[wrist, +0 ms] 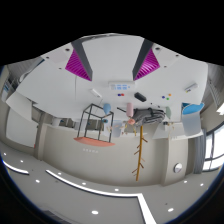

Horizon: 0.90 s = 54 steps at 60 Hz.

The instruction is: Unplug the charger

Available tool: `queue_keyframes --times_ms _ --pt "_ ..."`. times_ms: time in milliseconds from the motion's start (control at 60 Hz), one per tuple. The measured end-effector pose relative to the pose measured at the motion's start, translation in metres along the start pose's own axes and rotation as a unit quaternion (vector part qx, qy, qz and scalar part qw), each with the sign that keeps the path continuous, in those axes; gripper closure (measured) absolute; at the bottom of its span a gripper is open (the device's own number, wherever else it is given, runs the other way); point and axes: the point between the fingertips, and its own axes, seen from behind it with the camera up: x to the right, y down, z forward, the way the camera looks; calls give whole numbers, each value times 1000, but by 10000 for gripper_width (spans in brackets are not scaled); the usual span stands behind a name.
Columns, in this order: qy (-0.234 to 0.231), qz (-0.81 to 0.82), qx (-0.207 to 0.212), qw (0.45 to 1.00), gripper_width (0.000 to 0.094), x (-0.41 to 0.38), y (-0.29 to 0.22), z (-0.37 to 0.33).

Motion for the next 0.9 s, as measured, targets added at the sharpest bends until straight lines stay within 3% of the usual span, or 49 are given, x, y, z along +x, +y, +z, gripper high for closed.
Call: queue_keyframes --times_ms 367,900 --pt "-10 -11 8 1000 82 6 48 120" --pt "-50 10 13 999 83 1 95 380"
